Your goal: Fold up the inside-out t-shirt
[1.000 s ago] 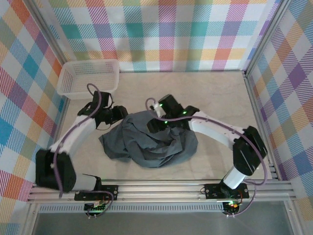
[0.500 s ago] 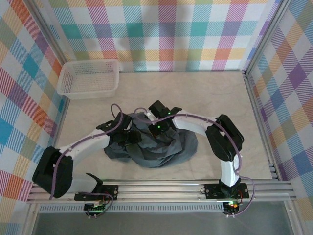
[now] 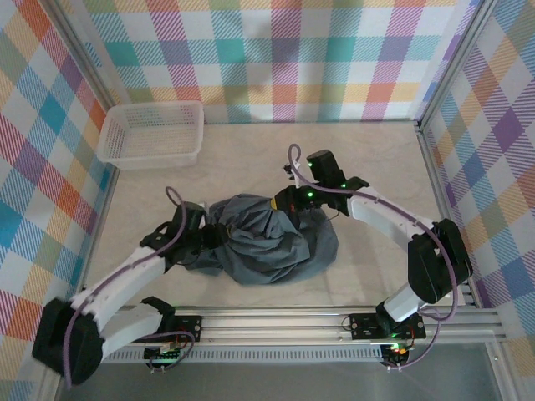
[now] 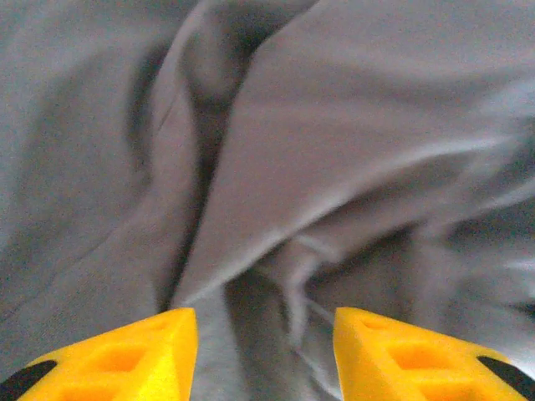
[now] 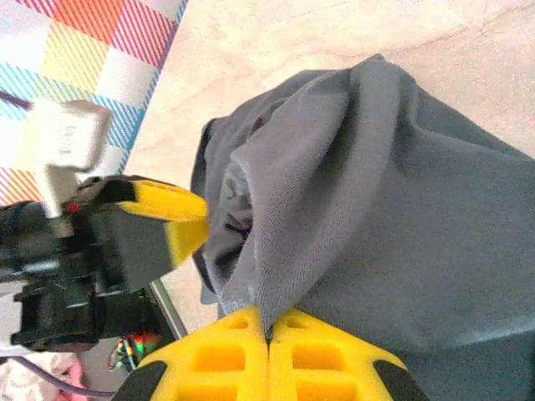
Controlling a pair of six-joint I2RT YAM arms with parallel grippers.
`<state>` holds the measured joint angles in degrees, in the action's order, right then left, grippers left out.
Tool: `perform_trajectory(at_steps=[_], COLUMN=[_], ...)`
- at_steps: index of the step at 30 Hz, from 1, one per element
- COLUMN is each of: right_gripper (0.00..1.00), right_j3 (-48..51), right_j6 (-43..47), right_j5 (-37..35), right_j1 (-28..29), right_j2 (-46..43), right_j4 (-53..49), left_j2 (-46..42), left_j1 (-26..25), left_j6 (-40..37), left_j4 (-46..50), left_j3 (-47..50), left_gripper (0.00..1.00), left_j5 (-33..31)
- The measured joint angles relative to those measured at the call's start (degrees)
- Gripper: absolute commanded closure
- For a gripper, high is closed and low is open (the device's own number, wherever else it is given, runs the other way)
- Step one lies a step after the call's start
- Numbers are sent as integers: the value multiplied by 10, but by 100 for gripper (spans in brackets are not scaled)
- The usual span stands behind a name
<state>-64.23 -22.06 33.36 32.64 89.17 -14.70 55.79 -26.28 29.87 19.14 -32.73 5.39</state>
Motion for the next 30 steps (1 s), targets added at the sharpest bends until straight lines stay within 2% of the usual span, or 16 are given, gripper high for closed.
perform_trajectory(at_steps=[2, 5, 10, 14, 16, 17, 18, 19, 20, 23, 26, 30], right_gripper=[100, 100, 100, 100, 100, 100, 100, 100, 100, 100, 99, 88], right_j3=[0, -4, -27, -38, -41, -42, -44, -45, -46, -46, -67, -137], right_j6=[-13, -27, -42, -50, -52, -54, -54, -54, -54, -55, -40, 2], right_j5=[14, 32, 57, 71, 78, 79, 80, 79, 73, 28, -32, -78], right_j1=[0, 1, 1, 1, 1, 1, 1, 1, 1, -2, -16, -27], right_j2=[0, 2, 5, 5, 5, 5, 5, 5, 5, 5, 28, 122], right_j4=[6, 14, 19, 21, 20, 18, 17, 15, 13, -7, -49, -95], left_j2=[-53, -61, 44, 130, 162, 176, 186, 193, 196, 192, 174, 165], left_j1=[-20, -66, -96, -108, -109, -109, -109, -109, -106, -99, -95, -93], left_j6=[-31, -78, -146, -185, -192, -192, -189, -185, -179, -148, -99, -43], left_j4=[-15, -28, -57, -73, -76, -79, -88, -95, -103, -116, -89, 1], left_j3=[-4, -35, -101, -126, -136, -141, -144, -146, -147, -155, -188, -298], left_gripper=[52, 50, 35, 34, 43, 54, 69, 89, 100, 100, 100, 100], left_j5=[0, 13, 63, 77, 71, 69, 68, 68, 71, 89, 121, 157])
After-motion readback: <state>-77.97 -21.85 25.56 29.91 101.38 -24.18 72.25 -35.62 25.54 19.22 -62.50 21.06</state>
